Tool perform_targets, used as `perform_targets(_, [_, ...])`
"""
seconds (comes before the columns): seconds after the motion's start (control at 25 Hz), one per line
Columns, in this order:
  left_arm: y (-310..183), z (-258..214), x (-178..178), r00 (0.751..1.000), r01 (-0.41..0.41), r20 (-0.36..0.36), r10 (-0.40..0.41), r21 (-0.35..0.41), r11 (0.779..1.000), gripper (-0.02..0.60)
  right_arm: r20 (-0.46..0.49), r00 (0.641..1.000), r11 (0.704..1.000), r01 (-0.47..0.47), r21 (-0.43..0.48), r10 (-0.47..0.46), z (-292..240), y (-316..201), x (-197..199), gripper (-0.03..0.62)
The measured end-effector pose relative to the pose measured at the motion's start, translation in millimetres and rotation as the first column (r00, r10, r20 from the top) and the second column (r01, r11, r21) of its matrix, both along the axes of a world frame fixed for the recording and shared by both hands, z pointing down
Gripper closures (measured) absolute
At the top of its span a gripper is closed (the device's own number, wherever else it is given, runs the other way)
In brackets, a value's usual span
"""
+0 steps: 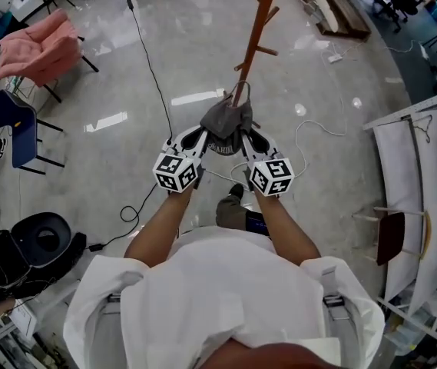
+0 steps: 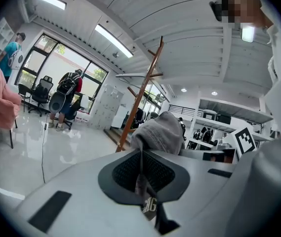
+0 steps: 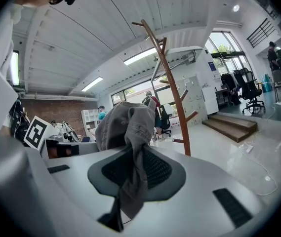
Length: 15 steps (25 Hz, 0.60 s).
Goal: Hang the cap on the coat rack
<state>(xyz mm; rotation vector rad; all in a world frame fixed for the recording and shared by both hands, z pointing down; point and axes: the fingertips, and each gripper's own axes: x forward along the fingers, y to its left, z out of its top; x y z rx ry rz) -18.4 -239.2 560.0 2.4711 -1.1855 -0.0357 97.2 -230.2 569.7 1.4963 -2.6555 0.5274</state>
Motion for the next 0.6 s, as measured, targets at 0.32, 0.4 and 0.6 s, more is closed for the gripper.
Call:
perform_targets(0.32, [-58, 25, 16, 0.998, 0.061, 0.029, -0.059, -0.052, 0.997, 0.561, 0.019, 0.999, 0.998, 0.051, -0.044, -0.05, 25, -58, 18, 0.527])
perform_targets(0.4, [-69, 28, 20, 0.997, 0.069, 0.033, -0.067, -0.056, 0.996, 0.561, 0.023, 0.998, 0.997, 0.057, -0.051, -0.056, 29, -70, 20, 0.528])
perform_targets(0.6, [-89, 44, 19, 0.996, 0.089, 0.037, -0.086, -0.08, 0.993, 0.561, 0.026, 0.998, 0.996, 0.058, -0.069, -0.056, 45, -93, 21, 0.527])
